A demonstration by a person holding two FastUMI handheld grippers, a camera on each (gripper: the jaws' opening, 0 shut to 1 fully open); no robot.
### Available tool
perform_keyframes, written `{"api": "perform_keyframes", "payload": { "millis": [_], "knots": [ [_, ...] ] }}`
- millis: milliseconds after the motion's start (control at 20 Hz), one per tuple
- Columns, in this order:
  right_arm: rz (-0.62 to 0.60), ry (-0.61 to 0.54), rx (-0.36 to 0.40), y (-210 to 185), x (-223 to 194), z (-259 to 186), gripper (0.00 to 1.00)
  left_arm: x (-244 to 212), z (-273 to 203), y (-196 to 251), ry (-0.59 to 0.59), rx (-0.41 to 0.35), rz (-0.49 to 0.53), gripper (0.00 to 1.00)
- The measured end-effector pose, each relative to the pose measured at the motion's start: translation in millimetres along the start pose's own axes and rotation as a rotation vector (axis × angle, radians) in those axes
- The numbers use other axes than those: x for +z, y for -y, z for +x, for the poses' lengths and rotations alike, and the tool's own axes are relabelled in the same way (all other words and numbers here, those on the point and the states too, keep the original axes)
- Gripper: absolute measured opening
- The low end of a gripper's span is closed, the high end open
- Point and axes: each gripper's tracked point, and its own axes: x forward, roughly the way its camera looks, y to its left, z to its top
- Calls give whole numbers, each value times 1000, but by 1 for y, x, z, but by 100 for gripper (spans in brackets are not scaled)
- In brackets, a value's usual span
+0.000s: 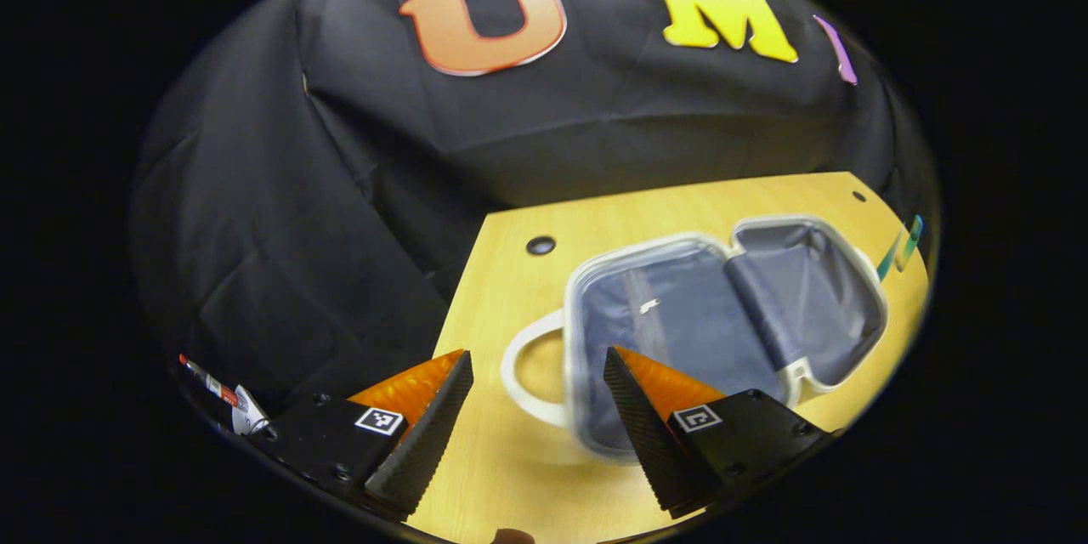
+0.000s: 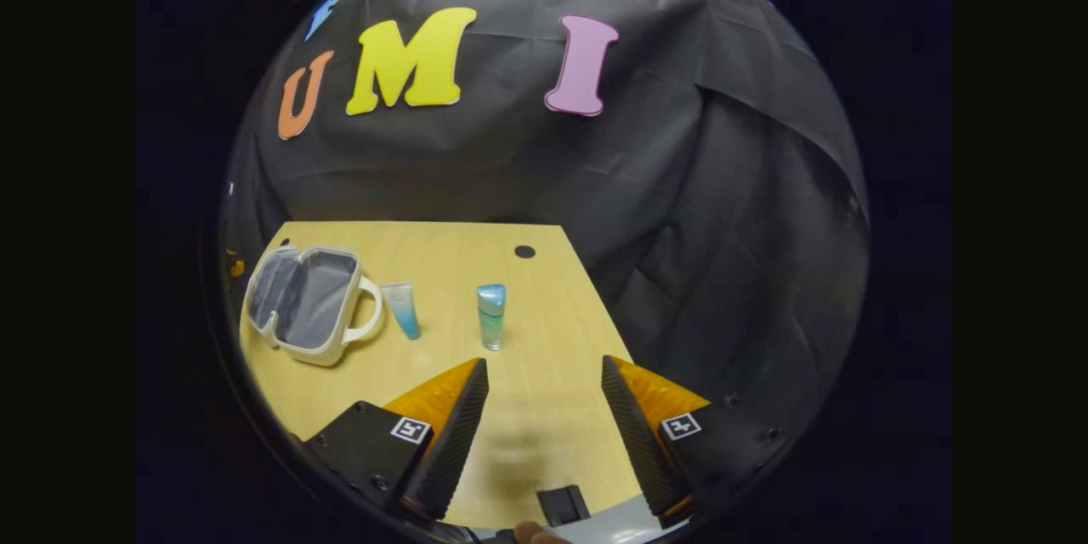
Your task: First open the suitcase, pack the skin care products into it, and then close the suitcase.
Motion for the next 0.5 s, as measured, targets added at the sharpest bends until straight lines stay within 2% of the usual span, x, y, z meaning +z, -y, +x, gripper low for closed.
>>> {"api": "perform_keyframes", "payload": {
  "millis": [200,350,400,500],
  "knots": [
    [-42,8,45,2,2,11,79,43,-32,81,97,-40,36,99],
    [-56,8,72,6,3,20,80,63,-52,168,131,-173,-17,99],
    [-64,9,76,9,1,22,80,67,-56,195,140,-205,-32,96],
    [-79,8,87,14,-2,25,80,70,-61,249,129,-280,-53,99]
  ]
}}
